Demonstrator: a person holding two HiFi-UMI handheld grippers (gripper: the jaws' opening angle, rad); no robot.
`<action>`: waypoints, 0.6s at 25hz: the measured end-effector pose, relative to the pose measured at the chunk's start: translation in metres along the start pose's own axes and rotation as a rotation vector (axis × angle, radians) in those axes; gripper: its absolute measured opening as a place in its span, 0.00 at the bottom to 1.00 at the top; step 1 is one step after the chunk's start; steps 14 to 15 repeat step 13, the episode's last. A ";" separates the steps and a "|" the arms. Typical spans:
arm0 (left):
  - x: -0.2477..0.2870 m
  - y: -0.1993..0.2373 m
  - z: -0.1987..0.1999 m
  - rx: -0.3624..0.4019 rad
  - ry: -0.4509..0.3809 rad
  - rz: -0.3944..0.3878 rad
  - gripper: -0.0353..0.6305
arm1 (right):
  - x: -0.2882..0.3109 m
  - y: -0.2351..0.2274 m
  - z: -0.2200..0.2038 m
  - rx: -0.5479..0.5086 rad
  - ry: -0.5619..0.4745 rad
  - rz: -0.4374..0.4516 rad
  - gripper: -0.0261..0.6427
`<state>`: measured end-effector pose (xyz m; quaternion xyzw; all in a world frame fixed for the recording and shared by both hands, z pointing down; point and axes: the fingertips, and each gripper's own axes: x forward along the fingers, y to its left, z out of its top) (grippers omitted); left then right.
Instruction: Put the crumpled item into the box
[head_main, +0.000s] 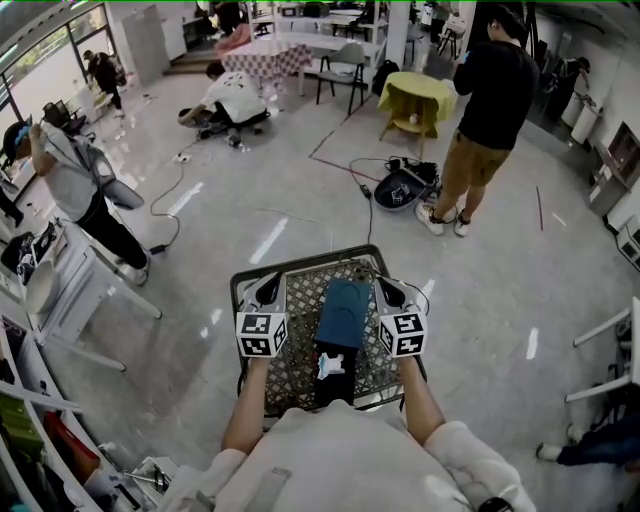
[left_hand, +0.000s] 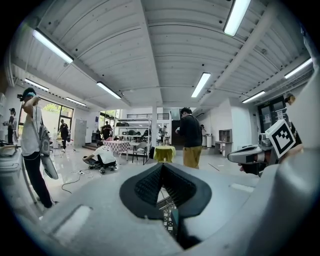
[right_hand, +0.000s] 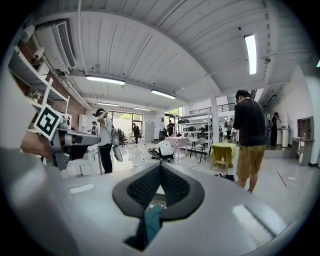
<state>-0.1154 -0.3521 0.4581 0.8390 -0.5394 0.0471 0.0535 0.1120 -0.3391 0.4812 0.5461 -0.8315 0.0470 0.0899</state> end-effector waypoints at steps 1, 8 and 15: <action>-0.001 -0.001 -0.002 -0.001 0.003 -0.002 0.06 | -0.001 0.001 -0.001 0.001 0.001 -0.001 0.04; -0.003 -0.007 -0.007 0.000 0.012 -0.010 0.06 | -0.007 0.003 -0.005 -0.001 0.013 -0.004 0.04; 0.000 -0.005 -0.005 0.001 0.008 0.002 0.06 | -0.004 0.000 -0.005 0.001 0.012 0.001 0.04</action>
